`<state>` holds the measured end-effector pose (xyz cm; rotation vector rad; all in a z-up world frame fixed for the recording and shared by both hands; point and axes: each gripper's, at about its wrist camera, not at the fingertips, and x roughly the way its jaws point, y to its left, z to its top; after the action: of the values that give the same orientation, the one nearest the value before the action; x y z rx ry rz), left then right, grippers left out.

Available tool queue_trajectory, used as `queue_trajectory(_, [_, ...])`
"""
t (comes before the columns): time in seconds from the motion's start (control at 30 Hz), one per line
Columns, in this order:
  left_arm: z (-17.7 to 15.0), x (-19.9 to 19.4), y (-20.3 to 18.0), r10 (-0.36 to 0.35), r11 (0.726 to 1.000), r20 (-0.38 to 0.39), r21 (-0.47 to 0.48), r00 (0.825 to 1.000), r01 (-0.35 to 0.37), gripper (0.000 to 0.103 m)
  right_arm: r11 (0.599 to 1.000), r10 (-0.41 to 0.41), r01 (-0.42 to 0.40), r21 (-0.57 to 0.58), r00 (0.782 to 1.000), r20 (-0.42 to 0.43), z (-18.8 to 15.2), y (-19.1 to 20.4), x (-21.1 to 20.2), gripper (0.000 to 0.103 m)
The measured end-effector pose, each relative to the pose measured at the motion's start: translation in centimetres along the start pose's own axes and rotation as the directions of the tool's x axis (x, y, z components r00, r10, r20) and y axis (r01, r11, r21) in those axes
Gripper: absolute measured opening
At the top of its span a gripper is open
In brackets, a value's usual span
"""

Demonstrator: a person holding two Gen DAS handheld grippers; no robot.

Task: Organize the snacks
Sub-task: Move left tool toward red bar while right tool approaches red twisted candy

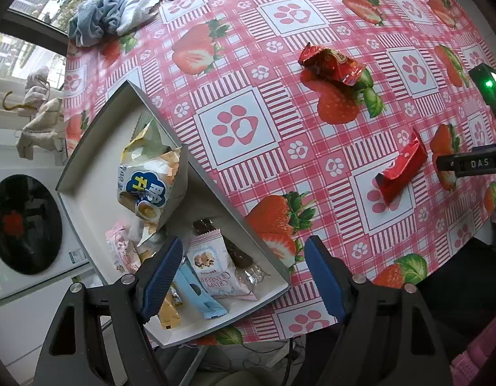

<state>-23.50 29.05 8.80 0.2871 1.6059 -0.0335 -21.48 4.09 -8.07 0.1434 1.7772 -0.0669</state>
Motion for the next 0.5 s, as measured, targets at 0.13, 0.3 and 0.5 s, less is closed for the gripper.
queue_trajectory(0.13, [-0.04, 0.11, 0.04, -0.002, 1.000, -0.004, -0.006, 1.000, 0.002, 0.081, 1.000, 0.000, 0.000, -0.001, 1.000, 0.000, -0.10, -0.01, -0.03, 0.103])
queue_trajectory(0.3, [-0.08, 0.30, 0.01, -0.002, 1.000, -0.010, -0.004, 1.000, 0.002, 0.081, 1.000, 0.001, -0.001, 0.001, 1.000, 0.001, -0.32, -0.03, -0.10, 0.103])
queue_trajectory(0.5, [-0.15, 0.52, -0.42, 0.001, 1.000, -0.020, 0.017, 1.000, -0.001, 0.081, 1.000, 0.002, -0.002, 0.001, 1.000, 0.007, 0.39, 0.11, -0.09, 0.103])
